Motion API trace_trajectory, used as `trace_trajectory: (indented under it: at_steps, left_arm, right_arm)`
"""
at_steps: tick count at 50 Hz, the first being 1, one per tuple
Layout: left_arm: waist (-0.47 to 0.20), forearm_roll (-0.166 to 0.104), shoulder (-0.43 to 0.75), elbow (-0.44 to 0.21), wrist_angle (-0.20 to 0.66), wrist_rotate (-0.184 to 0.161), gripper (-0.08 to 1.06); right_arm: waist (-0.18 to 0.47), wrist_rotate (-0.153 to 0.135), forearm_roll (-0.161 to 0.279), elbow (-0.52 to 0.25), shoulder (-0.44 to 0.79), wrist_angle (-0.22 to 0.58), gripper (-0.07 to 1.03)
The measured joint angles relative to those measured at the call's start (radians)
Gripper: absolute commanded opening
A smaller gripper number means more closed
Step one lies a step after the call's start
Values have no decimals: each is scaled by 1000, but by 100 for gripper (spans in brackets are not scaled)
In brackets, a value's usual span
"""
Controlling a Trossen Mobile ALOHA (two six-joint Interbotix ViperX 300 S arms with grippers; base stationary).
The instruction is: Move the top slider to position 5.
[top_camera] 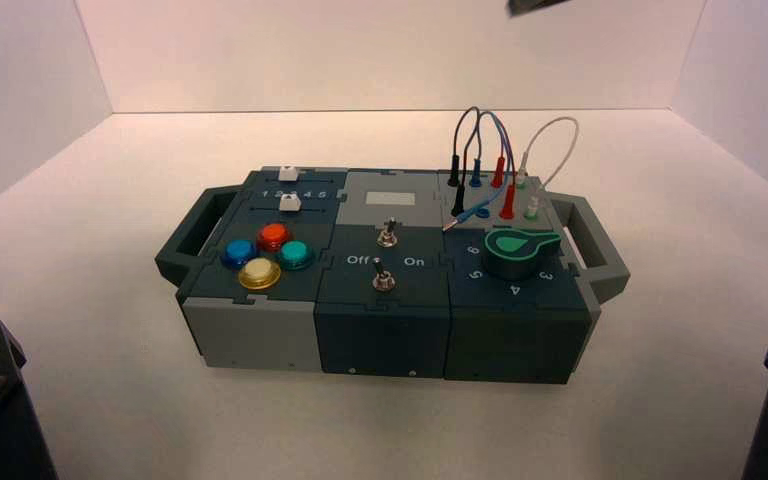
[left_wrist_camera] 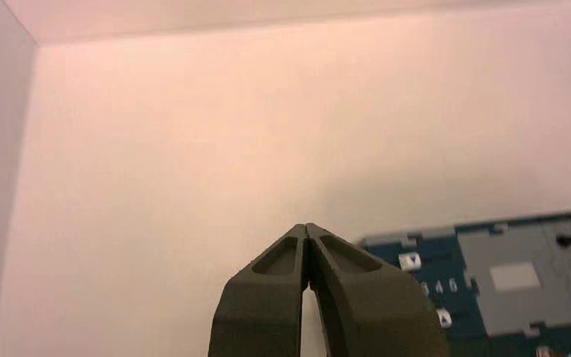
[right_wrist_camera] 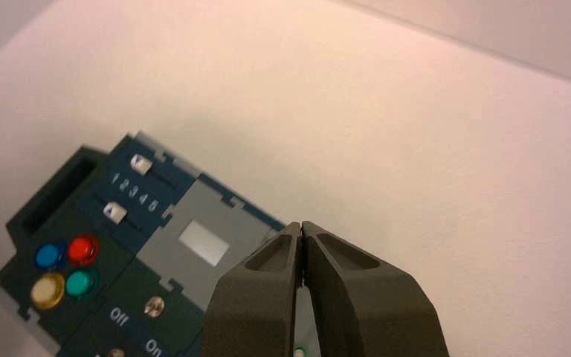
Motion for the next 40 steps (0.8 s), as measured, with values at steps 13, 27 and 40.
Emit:
trace_trajectory:
  at_steps: [13, 27, 40]
  left_arm:
    - [-92, -43, 150, -37, 12, -6, -3]
    - [-156, -78, 344, -86, 12, -8, -3]
    - [-187, -114, 511, -167, 6, -12, -3]
  right_arm:
    - [31, 0, 3, -57, 100, 11, -2]
    - [77, 0, 6, -58, 123, -2, -2]
    - [97, 0, 34, -58, 127, -29, -2]
